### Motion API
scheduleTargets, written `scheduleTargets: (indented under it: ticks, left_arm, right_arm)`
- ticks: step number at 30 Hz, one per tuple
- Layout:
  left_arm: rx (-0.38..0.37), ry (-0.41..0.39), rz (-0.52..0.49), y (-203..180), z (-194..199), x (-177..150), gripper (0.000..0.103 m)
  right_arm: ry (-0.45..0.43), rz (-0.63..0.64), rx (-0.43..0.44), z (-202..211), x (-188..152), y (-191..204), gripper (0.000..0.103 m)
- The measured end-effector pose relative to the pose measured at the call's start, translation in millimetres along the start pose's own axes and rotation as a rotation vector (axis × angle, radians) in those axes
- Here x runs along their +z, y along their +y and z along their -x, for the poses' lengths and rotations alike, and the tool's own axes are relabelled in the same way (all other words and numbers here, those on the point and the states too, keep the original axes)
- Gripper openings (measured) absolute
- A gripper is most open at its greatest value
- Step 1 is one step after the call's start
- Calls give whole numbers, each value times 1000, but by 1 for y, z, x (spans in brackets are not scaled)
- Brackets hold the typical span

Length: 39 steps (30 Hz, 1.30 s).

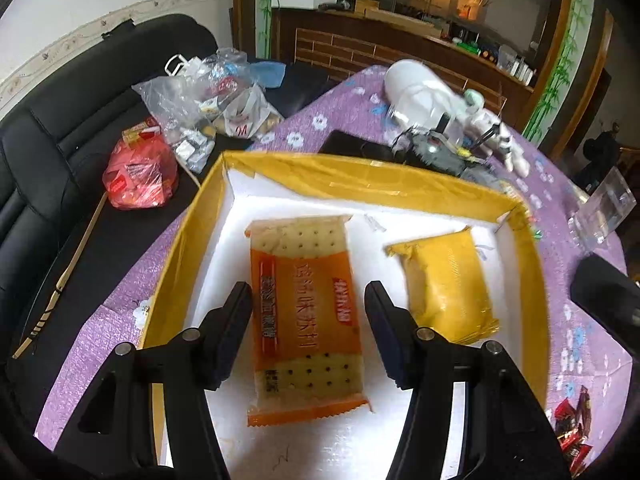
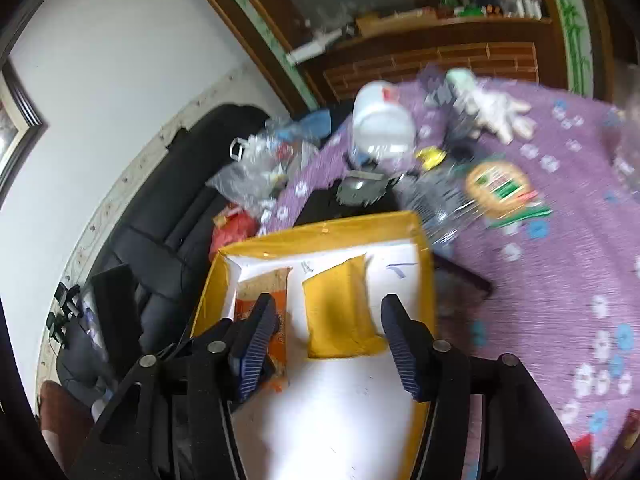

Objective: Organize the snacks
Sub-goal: 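Lower both packs into the white box and open both tools, then withdraw both tools from the box back toward the snack pile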

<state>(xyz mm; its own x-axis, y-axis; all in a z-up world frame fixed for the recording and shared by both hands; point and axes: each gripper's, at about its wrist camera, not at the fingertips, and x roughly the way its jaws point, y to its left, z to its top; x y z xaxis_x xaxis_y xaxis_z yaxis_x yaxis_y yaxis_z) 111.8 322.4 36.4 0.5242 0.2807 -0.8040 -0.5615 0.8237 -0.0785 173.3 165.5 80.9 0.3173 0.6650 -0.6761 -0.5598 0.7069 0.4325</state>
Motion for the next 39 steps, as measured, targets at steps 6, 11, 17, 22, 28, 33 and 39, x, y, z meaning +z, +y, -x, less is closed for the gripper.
scheduleTargets:
  ticks: [6, 11, 17, 22, 28, 33, 39]
  left_arm:
    - [-8, -56, -13, -5, 14, -1, 61]
    - [-11, -79, -44, -14, 20, -4, 61]
    - [17, -120, -67, -22, 27, -6, 61]
    - [59, -186, -67, -23, 38, -8, 61]
    - [68, -320, -64, -28, 66, -12, 69]
    - [47, -374, -76, -34, 78, -16, 73]
    - [19, -354, -94, -42, 75, -16, 73]
  right_arm:
    - [-140, -10, -18, 72, -18, -27, 63]
    - [-174, -121, -1, 113, -41, -72, 64]
    - [-212, -248, 4, 147, -70, -118, 64]
    - [-260, -286, -5, 172, -93, -139, 65]
    - [-438, -331, 25, 227, -122, -159, 79]
    - [-580, -421, 78, 281, -146, -184, 81]
    - [-631, -428, -40, 344, -163, -208, 89]
